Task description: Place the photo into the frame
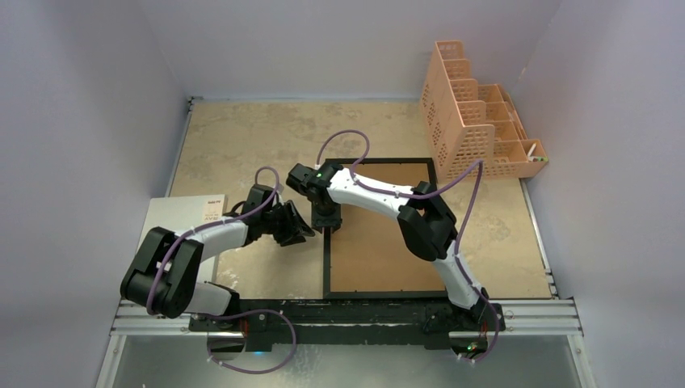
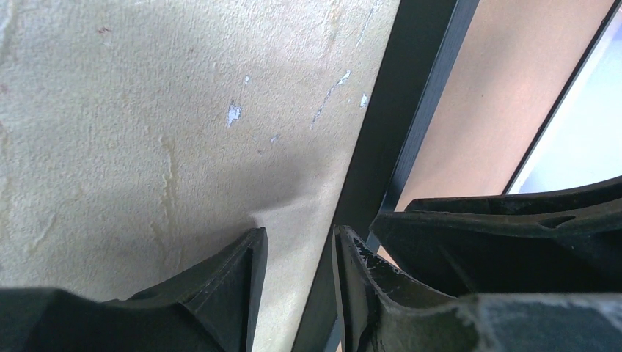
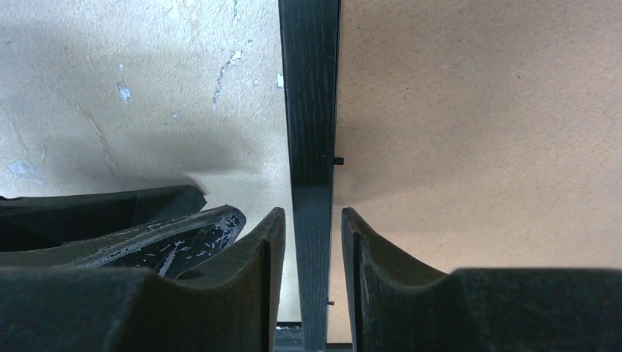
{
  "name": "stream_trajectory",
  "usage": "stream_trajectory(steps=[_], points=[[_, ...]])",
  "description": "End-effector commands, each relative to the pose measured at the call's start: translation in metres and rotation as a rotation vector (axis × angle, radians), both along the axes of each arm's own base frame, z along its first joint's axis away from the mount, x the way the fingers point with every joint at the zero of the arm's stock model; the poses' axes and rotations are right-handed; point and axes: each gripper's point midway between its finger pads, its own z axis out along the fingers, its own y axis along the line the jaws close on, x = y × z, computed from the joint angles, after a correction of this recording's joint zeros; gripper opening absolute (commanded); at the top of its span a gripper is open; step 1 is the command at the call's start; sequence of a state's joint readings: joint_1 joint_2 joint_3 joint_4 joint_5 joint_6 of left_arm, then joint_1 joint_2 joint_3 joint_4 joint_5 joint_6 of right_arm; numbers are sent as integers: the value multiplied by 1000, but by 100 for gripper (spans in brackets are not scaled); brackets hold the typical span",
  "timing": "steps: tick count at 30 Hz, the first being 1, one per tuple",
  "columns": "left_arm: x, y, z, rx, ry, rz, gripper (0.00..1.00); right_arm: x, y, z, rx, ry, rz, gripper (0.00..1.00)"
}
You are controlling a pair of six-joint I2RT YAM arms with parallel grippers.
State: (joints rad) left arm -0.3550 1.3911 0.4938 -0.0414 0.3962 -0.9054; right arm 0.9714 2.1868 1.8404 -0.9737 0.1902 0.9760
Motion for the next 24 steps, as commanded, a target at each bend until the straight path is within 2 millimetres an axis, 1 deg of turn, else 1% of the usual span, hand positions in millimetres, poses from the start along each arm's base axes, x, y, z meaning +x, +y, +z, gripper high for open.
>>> stream_trajectory(steps=[1, 3, 5, 8, 11, 15, 17, 19, 20, 24], points=[[-21, 20, -29, 120, 92, 4, 42, -6, 1, -7, -27, 12, -19, 35], [-23, 25, -31, 143, 102, 13, 41, -8, -3, -15, -58, 20, -21, 32], [-24, 28, -31, 155, 101, 17, 42, -14, -5, -25, -82, 41, -18, 29], [-27, 29, -31, 149, 99, 20, 42, -21, -11, -37, -110, 57, -21, 26], [-32, 28, -33, 133, 105, 20, 42, -24, -17, -45, -133, 68, -28, 24], [-35, 23, -34, 92, 100, 12, 45, -26, -17, -51, -136, 79, -30, 23], [-38, 22, -35, 75, 103, 11, 48, -25, -15, -51, -133, 78, -24, 26], [-40, 22, -36, 70, 105, 11, 50, -25, -14, -52, -138, 74, -17, 34], [-41, 22, -37, 71, 109, 12, 50, -26, -14, -53, -142, 75, -14, 36], [-44, 24, -41, 78, 120, 18, 50, -30, -24, -64, -180, 86, -7, 38]])
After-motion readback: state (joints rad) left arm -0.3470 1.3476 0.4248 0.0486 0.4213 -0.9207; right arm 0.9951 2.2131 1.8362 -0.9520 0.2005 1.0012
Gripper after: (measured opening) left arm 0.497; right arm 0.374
